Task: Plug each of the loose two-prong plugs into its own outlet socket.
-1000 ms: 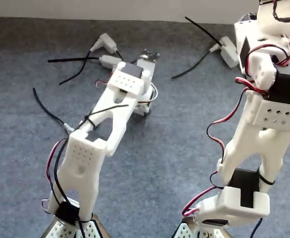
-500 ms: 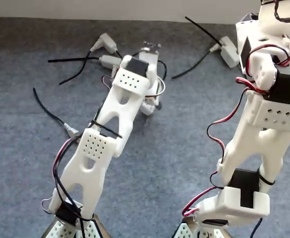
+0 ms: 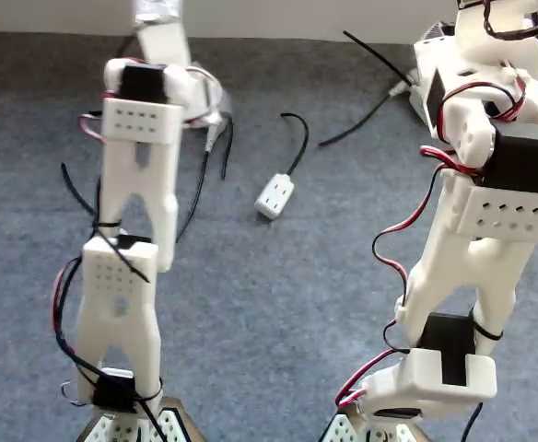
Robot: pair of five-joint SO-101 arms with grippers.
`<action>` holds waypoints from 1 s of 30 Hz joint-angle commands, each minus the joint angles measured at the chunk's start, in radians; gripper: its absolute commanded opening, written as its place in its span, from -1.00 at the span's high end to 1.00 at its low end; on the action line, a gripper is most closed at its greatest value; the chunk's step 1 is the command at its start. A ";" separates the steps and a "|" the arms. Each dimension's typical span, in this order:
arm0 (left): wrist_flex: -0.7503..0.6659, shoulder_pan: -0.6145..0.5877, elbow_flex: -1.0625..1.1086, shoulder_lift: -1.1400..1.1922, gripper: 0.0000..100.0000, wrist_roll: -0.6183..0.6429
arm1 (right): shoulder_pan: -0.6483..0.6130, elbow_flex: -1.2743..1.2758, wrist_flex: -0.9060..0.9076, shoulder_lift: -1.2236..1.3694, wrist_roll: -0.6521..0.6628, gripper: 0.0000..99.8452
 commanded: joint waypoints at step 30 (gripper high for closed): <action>-0.180 -0.217 1.374 -0.590 0.47 0.569 | -0.061 -0.004 0.064 -0.044 0.160 0.98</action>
